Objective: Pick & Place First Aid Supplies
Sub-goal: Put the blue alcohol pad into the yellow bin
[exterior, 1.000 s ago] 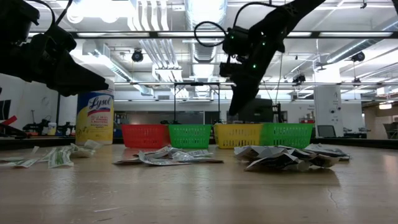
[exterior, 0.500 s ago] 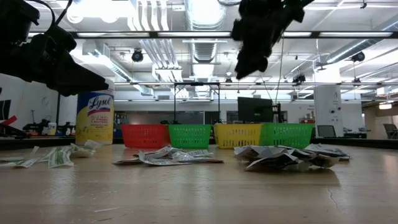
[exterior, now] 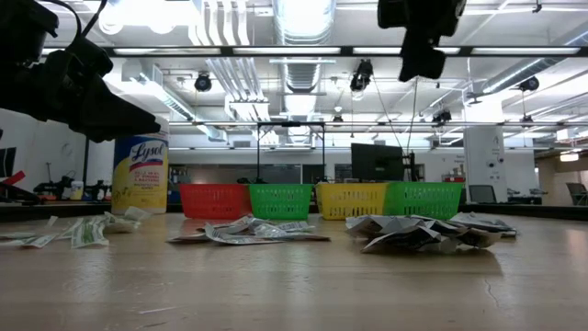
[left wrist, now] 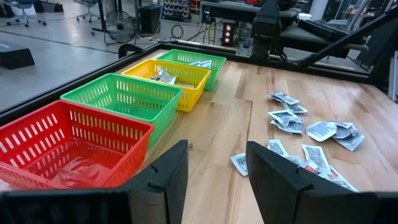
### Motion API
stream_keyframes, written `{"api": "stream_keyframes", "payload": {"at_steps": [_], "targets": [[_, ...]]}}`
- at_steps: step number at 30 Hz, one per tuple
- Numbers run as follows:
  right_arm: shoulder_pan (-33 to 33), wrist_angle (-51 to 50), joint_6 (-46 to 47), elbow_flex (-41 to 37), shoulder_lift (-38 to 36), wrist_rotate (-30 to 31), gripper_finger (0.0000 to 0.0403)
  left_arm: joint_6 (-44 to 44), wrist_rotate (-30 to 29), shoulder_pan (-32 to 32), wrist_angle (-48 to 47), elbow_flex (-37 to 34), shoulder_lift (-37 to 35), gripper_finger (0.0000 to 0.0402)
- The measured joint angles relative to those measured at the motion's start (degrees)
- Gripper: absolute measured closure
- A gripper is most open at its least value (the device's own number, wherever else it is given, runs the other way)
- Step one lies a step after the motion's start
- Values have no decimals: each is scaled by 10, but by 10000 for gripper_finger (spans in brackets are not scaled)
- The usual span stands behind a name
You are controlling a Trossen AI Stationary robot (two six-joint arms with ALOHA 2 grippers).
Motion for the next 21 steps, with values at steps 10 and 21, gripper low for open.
{"api": "stream_keyframes", "payload": {"at_steps": [10,21], "targets": [[99,-3,24,0,28,0,202,0,0,0,0,0,0,243],[149,30,18,-1,107,4,202,0,0,0,0,0,0,243]]}}
